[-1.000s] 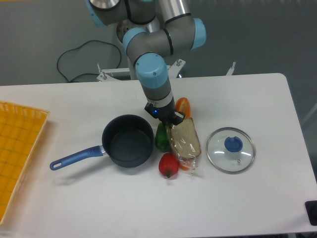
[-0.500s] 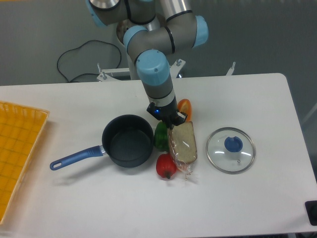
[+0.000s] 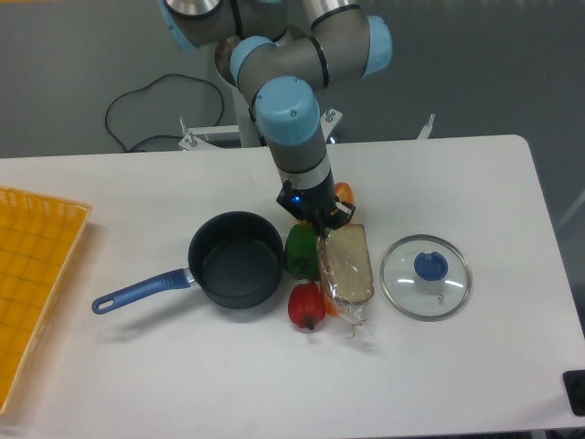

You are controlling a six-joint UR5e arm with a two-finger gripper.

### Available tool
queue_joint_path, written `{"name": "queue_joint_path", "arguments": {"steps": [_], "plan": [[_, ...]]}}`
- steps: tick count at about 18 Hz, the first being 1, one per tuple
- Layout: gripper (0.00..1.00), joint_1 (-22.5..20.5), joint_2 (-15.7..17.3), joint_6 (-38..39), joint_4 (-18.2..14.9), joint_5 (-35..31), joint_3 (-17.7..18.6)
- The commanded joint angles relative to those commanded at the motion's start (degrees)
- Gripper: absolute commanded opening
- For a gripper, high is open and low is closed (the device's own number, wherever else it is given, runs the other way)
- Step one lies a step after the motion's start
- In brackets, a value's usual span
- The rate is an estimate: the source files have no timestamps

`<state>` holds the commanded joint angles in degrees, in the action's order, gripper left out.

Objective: Pick up the toast
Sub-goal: 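Lift the gripped bag end up, tilting the toast loaf upright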

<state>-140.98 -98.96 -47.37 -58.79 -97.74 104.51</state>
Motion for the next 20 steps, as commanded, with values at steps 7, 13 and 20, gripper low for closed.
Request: {"name": "queue_joint_path", "arguments": {"steps": [7,13,20], "plan": [[0.14,-0.79,-0.35,-1.23,-6.08,1.32,-5.37],[0.14,-3.60,-0.62,-9.21,-12.92,5.35,-9.49],[0.14,-5.45,-0.62,-15.64,-19.43,6.33,-12.14]]}}
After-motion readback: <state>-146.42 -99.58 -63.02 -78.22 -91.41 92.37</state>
